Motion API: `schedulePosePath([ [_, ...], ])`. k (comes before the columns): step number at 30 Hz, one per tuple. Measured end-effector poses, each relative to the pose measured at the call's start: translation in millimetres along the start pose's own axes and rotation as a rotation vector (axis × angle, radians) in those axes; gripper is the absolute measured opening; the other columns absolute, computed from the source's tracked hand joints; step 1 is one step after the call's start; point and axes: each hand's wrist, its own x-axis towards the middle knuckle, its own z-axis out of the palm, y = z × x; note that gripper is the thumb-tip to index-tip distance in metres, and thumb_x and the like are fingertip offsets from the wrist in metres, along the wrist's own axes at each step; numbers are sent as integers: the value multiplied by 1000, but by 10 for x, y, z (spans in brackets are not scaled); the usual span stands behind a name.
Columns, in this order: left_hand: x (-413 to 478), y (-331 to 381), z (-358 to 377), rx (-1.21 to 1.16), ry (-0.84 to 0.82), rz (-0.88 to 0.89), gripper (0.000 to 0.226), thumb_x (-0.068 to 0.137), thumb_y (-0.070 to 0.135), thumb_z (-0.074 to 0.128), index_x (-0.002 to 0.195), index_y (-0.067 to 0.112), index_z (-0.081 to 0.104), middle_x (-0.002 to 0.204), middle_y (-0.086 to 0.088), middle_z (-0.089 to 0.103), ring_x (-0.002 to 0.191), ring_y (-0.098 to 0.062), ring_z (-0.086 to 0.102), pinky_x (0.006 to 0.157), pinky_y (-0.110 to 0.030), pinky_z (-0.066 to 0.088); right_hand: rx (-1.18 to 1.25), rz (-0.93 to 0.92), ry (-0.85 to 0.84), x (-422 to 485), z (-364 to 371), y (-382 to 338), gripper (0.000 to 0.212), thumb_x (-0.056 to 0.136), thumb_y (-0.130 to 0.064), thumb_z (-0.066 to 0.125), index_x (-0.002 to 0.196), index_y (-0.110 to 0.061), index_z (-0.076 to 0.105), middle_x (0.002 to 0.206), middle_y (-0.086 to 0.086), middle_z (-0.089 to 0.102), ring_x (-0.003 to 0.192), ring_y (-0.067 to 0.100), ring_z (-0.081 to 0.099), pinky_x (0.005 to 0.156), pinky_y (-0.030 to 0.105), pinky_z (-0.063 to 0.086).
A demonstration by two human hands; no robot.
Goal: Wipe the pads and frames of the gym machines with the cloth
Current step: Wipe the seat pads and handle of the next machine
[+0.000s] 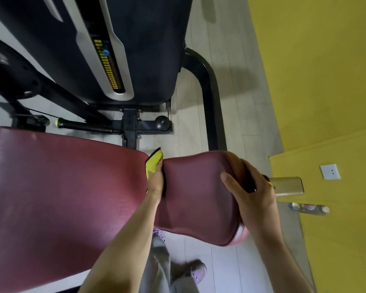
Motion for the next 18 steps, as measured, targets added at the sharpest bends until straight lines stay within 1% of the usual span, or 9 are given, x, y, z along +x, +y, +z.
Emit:
schedulePosePath([
  [3,-356,403,192,-1,-63,60,34,98,28,53,128,29,71,130,4,70,124,-17,63,115,-45,42,-7,16,0,-29,-2,-87,56,85,-52,77,136,-38,60,109,-29,64,107,8,62,95,37,53],
  [6,-937,709,399,-36,-128,77,35,96,36,57,127,30,70,129,4,70,126,-19,62,114,-43,43,-11,13,-22,-38,-22,-122,58,86,-47,77,139,-37,57,102,-41,54,103,5,56,87,27,44],
  [8,-1284,813,532,6,-159,177,41,94,38,60,133,25,65,133,4,67,130,-18,58,115,-43,40,-12,21,-40,-30,-38,-119,60,86,-47,78,141,-35,57,105,-37,55,104,3,54,86,24,40],
  [10,-1384,815,588,53,-199,323,48,97,26,58,144,21,54,145,3,58,139,-19,49,118,-43,36,-13,35,-54,-23,-49,-121,61,86,-46,78,142,-35,56,105,-36,56,104,3,54,86,24,40],
  [12,-1217,773,528,102,-182,384,44,101,19,52,145,22,51,146,2,54,139,-21,48,117,-47,37,-11,46,-56,-19,-53,-125,60,86,-46,78,141,-37,56,103,-42,52,103,3,54,87,25,41],
  [13,-1061,703,478,107,-138,375,39,101,20,50,139,21,54,139,0,58,133,-21,53,114,-50,40,-14,53,-57,-18,-49,-126,60,86,-46,77,142,-38,55,102,-44,51,104,2,53,88,26,41],
  [15,-664,515,321,100,-44,231,35,94,28,53,127,22,61,125,-1,65,120,-21,60,108,-53,45,-26,62,-60,-9,-34,-103,63,86,-50,75,144,-41,52,102,-47,48,104,0,51,92,28,41],
  [16,-468,423,213,95,-26,152,37,90,34,54,125,26,65,124,1,66,120,-19,61,109,-52,44,-31,62,-60,-1,-26,-81,65,85,-52,74,145,-43,51,100,-49,49,102,-4,52,93,28,41],
  [18,-76,194,30,92,-66,80,35,96,37,54,127,30,68,132,7,65,126,-14,59,115,-46,41,-47,61,-54,25,-13,-23,67,82,-59,72,145,-47,50,97,-56,51,97,-17,53,95,28,41],
])
